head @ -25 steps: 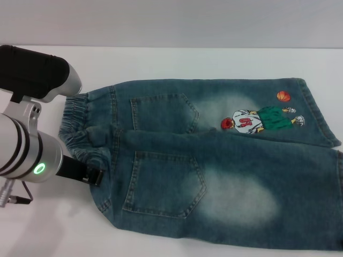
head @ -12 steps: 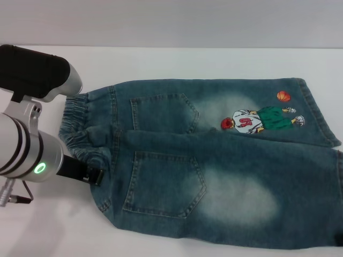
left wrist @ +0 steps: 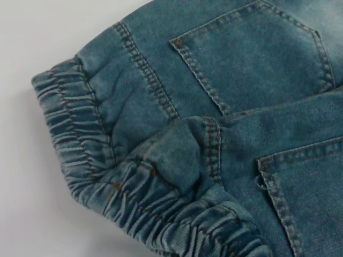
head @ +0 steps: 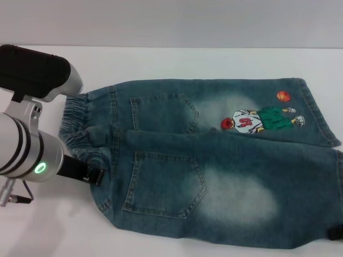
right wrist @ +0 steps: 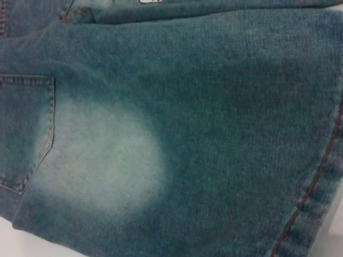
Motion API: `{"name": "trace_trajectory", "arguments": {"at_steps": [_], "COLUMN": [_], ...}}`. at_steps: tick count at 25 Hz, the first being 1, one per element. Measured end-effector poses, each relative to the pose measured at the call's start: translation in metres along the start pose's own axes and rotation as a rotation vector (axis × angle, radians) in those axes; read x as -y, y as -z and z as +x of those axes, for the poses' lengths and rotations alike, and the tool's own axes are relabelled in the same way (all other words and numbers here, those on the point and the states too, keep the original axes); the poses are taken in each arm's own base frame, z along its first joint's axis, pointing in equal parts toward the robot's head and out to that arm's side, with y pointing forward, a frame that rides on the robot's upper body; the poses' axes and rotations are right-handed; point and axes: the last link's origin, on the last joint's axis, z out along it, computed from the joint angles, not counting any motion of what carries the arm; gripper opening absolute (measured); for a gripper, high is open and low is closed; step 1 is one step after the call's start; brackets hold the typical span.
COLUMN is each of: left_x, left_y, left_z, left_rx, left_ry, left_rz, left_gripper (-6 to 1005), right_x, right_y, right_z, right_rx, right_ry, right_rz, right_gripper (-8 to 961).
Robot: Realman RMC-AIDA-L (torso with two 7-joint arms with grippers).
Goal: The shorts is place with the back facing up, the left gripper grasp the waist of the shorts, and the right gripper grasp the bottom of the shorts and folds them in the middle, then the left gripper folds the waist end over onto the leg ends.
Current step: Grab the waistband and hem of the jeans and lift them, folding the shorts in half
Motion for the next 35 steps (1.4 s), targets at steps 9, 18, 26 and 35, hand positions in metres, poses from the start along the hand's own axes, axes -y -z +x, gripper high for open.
{"name": "trace_trajectory", "arguments": {"at_steps": [9, 18, 26, 35], "left_x": [0.001, 0.002, 0.003, 0.007], "left_y": [0.0, 0.0, -0.001, 0.0], "left_z": [0.0, 0.0, -0.001, 0.004], "left_rx": [0.0, -0.002, -0.005, -0.059], "left_ry": [0.001, 0.007, 0.016, 0.032], "left_rz": [0.001, 0.002, 0.003, 0.005], "left_gripper": [191, 191, 190, 190], "right_x": [-0.003, -0.01, -0.021, -0.04], "right_y": [0.0, -0.003, -0.004, 0.015], "right_z": [-0.003, -0.012, -0.021, -0.035], "right_rx": [0.012, 0.022, 0.046, 0.181], "right_ry": [0.069, 0.135, 0.178, 0.288], "right_rz": [-0.002, -0.009, -0.045, -0.076], "right_gripper": [368, 176, 23, 17]}}
